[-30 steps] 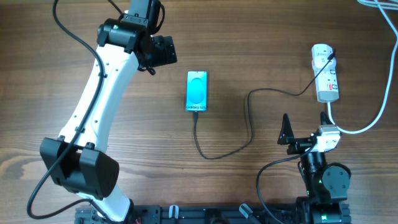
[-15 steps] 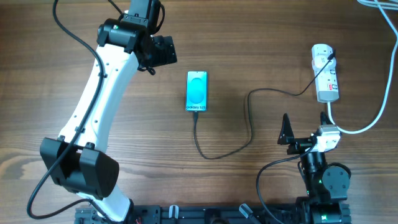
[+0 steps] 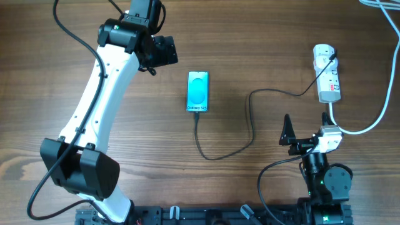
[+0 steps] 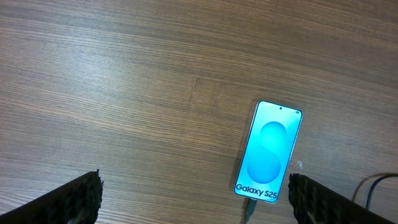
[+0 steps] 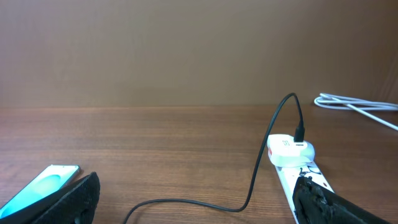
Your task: Plug charger to phone and switch on socket
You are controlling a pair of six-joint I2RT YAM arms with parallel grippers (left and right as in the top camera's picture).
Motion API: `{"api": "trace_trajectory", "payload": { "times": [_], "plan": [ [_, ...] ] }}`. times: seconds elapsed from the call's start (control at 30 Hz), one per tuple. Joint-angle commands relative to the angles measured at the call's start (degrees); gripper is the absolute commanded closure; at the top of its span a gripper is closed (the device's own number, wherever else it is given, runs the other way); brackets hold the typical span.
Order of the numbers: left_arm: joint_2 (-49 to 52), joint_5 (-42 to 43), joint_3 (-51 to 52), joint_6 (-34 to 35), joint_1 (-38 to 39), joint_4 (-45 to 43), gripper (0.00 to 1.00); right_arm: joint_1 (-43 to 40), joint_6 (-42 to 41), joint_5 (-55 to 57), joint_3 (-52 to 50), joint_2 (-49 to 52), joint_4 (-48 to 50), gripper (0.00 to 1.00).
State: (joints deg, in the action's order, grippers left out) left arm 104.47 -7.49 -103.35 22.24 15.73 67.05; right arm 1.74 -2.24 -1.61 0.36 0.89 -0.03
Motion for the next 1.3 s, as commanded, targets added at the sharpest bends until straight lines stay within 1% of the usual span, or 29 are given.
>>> {"api": "trace_trajectory", "payload": {
  "times": [0.0,0.87,1.03,1.07,1.27],
  "plan": [
    [0.5,-0.5,0.3,0.7,-0.2,-0.2,0.0,0.3,0.7,0.3,-0.1,-0.7,0.2,0.01],
    [0.5,-0.5,0.3,0.7,0.0,-0.2,0.0,0.3,0.7,0.3,-0.1,-0.7,0.2,0.0],
    [-2.0,-1.0,0.3,0.5,0.1,1.9,0.0,0.3,0.7,0.3,-0.1,-0.7,0.2,0.0],
    [-3.5,-1.0,0.3,0.5,0.1,3.3,0.0,0.3,0.7,0.3,-0.1,-0.7,0.2,0.0],
    [-10.0,-0.9,0.3,0.8,0.2,5.5,0.0,0.3,0.7,0.3,-0.1,-0.7,0.2,0.0]
  ]
}}
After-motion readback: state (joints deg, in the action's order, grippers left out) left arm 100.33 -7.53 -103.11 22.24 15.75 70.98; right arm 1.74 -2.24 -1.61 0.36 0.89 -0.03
